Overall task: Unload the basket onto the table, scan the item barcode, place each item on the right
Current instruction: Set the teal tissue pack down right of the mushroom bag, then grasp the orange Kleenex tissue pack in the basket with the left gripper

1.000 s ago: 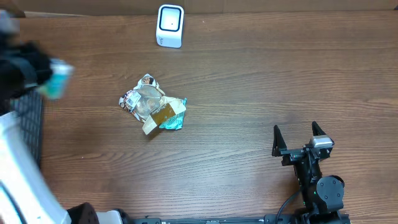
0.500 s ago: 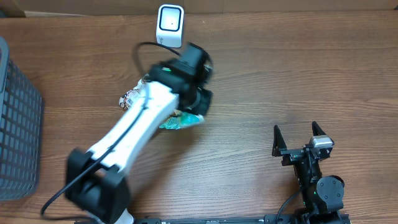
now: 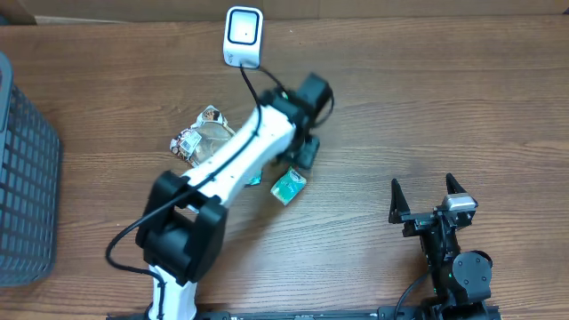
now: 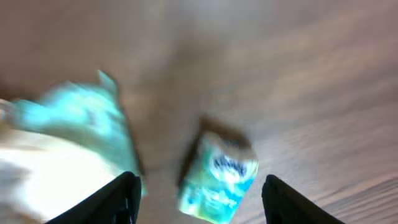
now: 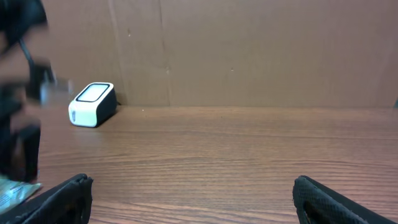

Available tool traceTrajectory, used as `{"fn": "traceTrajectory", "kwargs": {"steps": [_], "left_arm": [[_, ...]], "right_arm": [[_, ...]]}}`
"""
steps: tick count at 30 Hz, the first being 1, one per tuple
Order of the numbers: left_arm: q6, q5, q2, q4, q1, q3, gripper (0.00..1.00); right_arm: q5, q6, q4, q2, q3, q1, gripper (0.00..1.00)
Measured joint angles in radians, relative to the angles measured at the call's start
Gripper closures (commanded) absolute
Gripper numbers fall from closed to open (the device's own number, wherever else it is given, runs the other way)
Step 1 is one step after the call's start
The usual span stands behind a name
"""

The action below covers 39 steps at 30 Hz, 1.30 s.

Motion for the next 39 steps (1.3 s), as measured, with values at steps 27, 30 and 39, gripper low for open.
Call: {"fn": "traceTrajectory", "kwargs": {"steps": [27, 30, 39], "left_arm": [[-0.070, -0.013, -0.309, -0.041, 1.491, 0.157, 0.27], [0.011, -0.013, -0.238, 0.019, 1.509, 0.069, 0.27], [0.261, -0.017, -0.043, 0.179, 1.542, 0.038, 0.22]], "right_arm": [[-0.001, 0.000, 0.000, 0.000, 0.000, 0.000, 0.00], [-0.001, 0.000, 0.000, 0.000, 0.000, 0.000, 0.00], [-0.001, 0.001, 0.000, 0.000, 0.000, 0.000, 0.00]]}}
